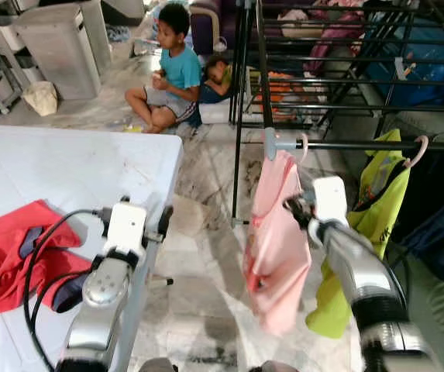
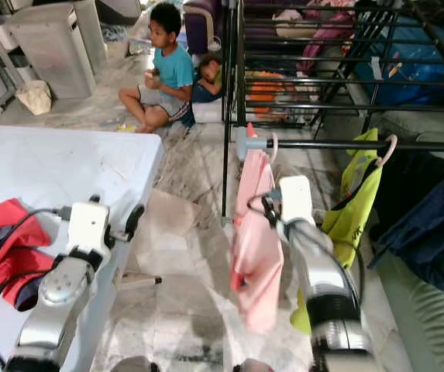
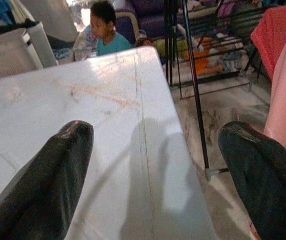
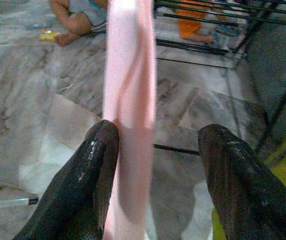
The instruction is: Hang hanger
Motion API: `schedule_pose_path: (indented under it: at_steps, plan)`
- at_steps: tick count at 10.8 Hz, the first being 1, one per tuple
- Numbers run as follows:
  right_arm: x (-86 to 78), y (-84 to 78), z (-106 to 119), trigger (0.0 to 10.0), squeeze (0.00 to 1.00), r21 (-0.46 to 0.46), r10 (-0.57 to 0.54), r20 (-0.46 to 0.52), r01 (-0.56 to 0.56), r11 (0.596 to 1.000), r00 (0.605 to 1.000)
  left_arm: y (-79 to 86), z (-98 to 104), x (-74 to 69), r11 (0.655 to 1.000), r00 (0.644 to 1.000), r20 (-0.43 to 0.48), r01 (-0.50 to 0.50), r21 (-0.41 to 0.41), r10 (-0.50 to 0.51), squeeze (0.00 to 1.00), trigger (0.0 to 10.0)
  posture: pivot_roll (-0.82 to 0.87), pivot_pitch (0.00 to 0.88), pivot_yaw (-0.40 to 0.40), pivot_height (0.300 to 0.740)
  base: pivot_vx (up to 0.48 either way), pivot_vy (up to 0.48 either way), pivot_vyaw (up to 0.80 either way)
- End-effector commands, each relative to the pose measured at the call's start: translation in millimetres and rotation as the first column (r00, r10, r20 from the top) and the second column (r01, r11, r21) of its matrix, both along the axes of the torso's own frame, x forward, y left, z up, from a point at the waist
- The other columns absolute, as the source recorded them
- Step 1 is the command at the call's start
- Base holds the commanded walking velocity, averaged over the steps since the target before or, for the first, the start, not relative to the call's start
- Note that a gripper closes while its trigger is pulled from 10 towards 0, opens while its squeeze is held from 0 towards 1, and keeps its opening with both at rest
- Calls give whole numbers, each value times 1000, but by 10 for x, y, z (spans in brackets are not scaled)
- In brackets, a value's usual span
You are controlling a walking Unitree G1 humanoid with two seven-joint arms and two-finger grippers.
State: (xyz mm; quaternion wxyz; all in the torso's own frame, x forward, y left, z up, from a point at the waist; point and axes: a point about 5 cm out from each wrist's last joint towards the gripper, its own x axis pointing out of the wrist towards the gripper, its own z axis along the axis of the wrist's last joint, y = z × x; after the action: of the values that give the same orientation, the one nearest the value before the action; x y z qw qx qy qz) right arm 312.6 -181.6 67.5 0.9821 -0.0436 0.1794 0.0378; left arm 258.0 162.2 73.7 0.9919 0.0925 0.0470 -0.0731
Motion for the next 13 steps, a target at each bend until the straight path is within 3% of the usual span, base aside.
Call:
schedule_pose_path:
  at_steps: [1,3,4,6,9,10,11,12,13]
  plan:
    - [-24,30,69,10000,1000,11,-14,42,14,1000,999,10,26,16,1000,1000,8,-8,4,8,0,10000,10,0,5,740,0,0,0]
    - [-122,104,156,10000,1000,10,-22,111,21,1000,994,-17,47,43,1000,1000,15,-4,1,4,0,10000,9,0,6,740,0,0,0]
    - [-183,132,280,10000,1000,-13,-1,192,3,1000,981,-93,71,15,993,996,7,89,-76,-88,0,10000,3,0,4,740,0,0,0]
    - [-322,42,352,10000,1000,-26,-58,238,66,998,970,-104,69,13,995,996,13,89,-39,-89,0,10000,-4,0,8,740,0,0,0]
    - [-492,-230,502,10000,1000,-124,-193,361,252,960,912,-107,76,36,994,995,7,102,-40,-102,0,10000,-14,0,25,740,0,0,0]
    - [-508,-379,528,10000,1000,-174,-270,375,353,919,887,-108,78,44,993,994,4,109,-35,-109,0,10000,-16,0,31,740,0,0,0]
    - [-497,-429,506,10000,1000,-193,-292,359,377,906,886,-112,77,47,993,994,3,113,-33,-113,0,10000,-17,0,33,740,0,0,0]
    - [-441,-693,431,10000,1000,-230,-411,320,491,840,854,-133,92,58,991,991,4,130,-27,-130,0,10000,-6,0,38,740,0,0,0]
    - [-391,-791,407,10000,1000,-268,-434,306,514,815,847,-143,99,61,990,990,2,140,-24,-140,0,10000,-5,2,40,740,0,0,0]
